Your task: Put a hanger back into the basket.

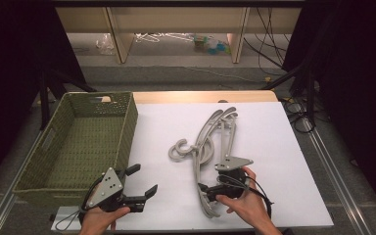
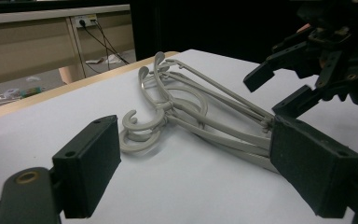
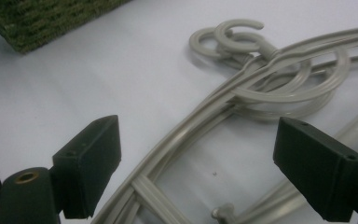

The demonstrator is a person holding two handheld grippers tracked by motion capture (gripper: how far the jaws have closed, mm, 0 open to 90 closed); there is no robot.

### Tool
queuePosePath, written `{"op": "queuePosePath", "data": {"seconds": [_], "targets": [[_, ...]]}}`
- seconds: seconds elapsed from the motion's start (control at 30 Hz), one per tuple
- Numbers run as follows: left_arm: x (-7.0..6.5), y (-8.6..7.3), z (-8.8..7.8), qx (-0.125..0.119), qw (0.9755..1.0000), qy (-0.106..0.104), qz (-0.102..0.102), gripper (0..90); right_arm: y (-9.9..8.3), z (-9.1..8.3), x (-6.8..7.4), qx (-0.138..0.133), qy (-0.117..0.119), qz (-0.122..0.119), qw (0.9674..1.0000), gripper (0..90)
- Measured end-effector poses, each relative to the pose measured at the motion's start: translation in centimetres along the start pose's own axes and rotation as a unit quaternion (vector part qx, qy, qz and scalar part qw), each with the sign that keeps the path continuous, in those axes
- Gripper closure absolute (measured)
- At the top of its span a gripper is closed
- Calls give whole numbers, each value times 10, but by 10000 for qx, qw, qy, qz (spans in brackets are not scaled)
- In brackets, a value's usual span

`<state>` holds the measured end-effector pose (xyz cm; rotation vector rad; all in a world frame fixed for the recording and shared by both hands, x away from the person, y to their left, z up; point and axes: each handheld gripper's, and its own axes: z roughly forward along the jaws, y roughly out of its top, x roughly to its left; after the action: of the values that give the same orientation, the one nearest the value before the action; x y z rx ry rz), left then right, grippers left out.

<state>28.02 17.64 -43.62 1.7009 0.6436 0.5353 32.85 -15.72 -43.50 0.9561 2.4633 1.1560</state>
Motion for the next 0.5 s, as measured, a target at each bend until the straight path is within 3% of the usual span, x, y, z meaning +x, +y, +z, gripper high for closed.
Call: {"op": "queuePosePath", "data": {"seconds": [0.17, 0.23, 0.27, 0.33, 0.5], "targets": [[0, 0, 0, -8, 10000, -11, -21, 164, 6, 20, 1, 437, 41, 49, 9990, 161], [-1, 0, 0, 15, 10000, -11, -58, 164, 7, 25, 1, 460, 37, 5, 9989, 161], [-1, 0, 0, 3, 10000, -15, -67, 164, 8, 30, 0, 666, 70, 93, 9977, 171], [0, 0, 0, 5, 10000, -39, 49, 165, 9, 37, -1, 807, 62, 128, 9966, 178], [-1, 0, 1, -5, 10000, -61, -6, 165, 16, 51, -2, 1034, 153, 21, 9945, 220]]}}
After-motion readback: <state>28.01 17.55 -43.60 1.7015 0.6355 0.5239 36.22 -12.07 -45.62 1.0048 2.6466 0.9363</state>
